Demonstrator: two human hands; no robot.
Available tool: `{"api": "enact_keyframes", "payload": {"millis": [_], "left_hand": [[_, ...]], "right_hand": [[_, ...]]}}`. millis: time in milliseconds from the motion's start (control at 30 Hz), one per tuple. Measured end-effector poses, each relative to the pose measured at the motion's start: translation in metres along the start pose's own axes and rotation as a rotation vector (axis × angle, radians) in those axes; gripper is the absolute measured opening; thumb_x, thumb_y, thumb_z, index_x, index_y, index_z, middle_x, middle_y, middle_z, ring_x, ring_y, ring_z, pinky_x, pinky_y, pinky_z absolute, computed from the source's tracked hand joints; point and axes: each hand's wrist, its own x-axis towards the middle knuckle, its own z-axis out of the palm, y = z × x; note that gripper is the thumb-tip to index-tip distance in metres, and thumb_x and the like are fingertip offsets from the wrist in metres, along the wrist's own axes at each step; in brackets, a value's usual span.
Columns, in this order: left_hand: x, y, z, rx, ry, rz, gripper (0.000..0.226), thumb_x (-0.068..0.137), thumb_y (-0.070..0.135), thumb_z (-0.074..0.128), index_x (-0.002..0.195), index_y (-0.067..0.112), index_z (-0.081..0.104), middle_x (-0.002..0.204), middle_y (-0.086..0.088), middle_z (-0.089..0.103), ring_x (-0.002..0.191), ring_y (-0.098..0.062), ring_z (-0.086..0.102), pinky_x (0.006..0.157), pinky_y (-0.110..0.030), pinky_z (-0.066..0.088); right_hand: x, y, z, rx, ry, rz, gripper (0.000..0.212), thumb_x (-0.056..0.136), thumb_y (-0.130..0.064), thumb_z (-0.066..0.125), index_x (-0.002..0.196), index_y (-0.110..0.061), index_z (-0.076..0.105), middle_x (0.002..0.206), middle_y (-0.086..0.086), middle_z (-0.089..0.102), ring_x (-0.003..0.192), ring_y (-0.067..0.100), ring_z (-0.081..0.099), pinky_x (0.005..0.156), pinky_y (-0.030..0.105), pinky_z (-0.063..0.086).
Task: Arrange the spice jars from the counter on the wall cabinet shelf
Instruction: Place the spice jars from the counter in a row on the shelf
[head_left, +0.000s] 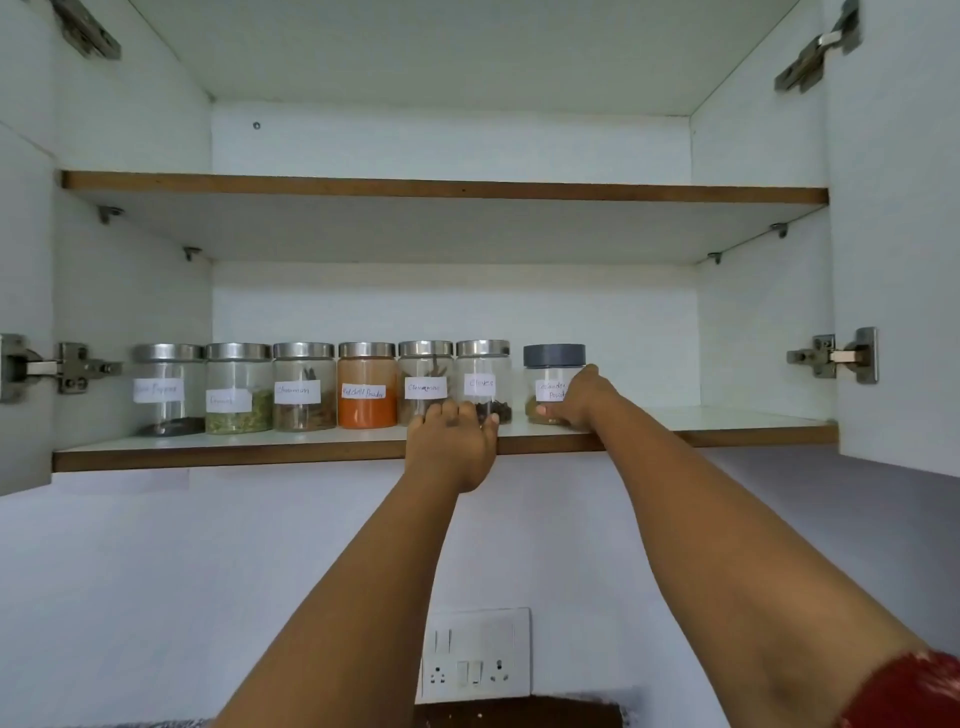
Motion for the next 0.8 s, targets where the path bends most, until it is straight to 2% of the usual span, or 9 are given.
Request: {"api": "enact_keyframes", "payload": {"millis": [100,267,467,533,600,667,700,733,800], "left_hand": [[0.003,0.0,-0.002,0.017,-0.07,-0.017,0.056,0.102,0.047,0.02,0.137,0.011,0.044,0.144,-0.012,0.044,0.135,-0.029,0.036,0.111,-0.045,0.026],[0.006,0.001,-0.006,0.047,-0.146,-0.037,0.059,0.102,0.049,0.019,0.142,0.011,0.038,0.151,-0.015,0.036,0.14,-0.031,0.03,0.113,-0.048,0.023],[0.004,0.003,-0.014,0.079,-0.211,-0.03,0.056,0.102,0.049,0.015,0.144,0.018,0.036,0.152,-0.016,0.033,0.143,-0.032,0.025,0.115,-0.049,0.019],[0.003,0.002,-0.015,0.081,-0.228,-0.022,0.056,0.102,0.049,0.015,0.145,0.019,0.035,0.153,-0.016,0.032,0.143,-0.033,0.024,0.115,-0.049,0.018],[0.002,0.002,-0.015,0.079,-0.226,-0.02,0.055,0.102,0.049,0.015,0.145,0.019,0.035,0.152,-0.016,0.032,0.143,-0.033,0.025,0.116,-0.049,0.018],[0.003,0.002,-0.015,0.072,-0.224,-0.024,0.055,0.102,0.049,0.015,0.144,0.02,0.036,0.152,-0.016,0.033,0.143,-0.032,0.025,0.116,-0.049,0.017],[0.004,0.003,-0.015,0.069,-0.229,-0.027,0.054,0.102,0.048,0.015,0.145,0.021,0.035,0.152,-0.016,0.032,0.143,-0.032,0.025,0.116,-0.049,0.016],[0.005,0.002,-0.015,0.066,-0.237,-0.031,0.053,0.102,0.048,0.015,0.146,0.023,0.034,0.153,-0.016,0.032,0.143,-0.032,0.025,0.116,-0.049,0.015],[0.006,0.003,-0.017,0.066,-0.262,-0.034,0.052,0.103,0.047,0.015,0.148,0.026,0.03,0.154,-0.016,0.029,0.144,-0.032,0.023,0.116,-0.05,0.014]], "right_hand": [[0.013,0.003,0.005,0.005,-0.043,-0.002,0.097,0.076,-0.037,0.08,0.144,-0.002,0.021,0.14,0.016,0.045,0.128,0.031,0.046,0.102,0.035,0.038],[0.019,0.01,0.007,0.006,-0.056,-0.047,0.097,0.067,-0.034,0.088,0.14,-0.006,0.031,0.136,0.014,0.05,0.124,0.031,0.049,0.103,0.041,0.042],[0.019,0.008,0.007,-0.056,-0.056,-0.039,0.094,0.073,-0.03,0.085,0.143,-0.006,0.027,0.138,0.014,0.048,0.126,0.032,0.048,0.101,0.039,0.041],[0.02,0.007,0.008,-0.066,-0.059,-0.034,0.098,0.074,-0.03,0.084,0.146,-0.006,0.022,0.139,0.015,0.047,0.127,0.032,0.047,0.103,0.04,0.04],[0.019,0.007,0.007,-0.056,-0.07,-0.011,0.115,0.073,-0.032,0.084,0.153,-0.007,0.004,0.144,0.015,0.043,0.13,0.032,0.045,0.106,0.04,0.038],[0.014,0.007,0.007,0.005,-0.065,-0.012,0.135,0.068,-0.04,0.087,0.154,-0.011,-0.013,0.148,0.015,0.038,0.134,0.033,0.042,0.108,0.039,0.036],[0.009,0.006,0.009,0.024,-0.03,-0.03,0.14,0.063,-0.048,0.087,0.154,-0.014,-0.014,0.149,0.014,0.036,0.135,0.033,0.04,0.107,0.04,0.037],[0.005,0.006,0.012,0.02,0.026,-0.051,0.14,0.061,-0.057,0.084,0.154,-0.017,-0.013,0.149,0.015,0.033,0.135,0.034,0.039,0.106,0.043,0.038],[-0.006,0.006,0.019,-0.036,0.154,-0.077,0.126,0.066,-0.072,0.071,0.155,-0.021,-0.003,0.147,0.014,0.034,0.133,0.035,0.04,0.102,0.046,0.04]]}}
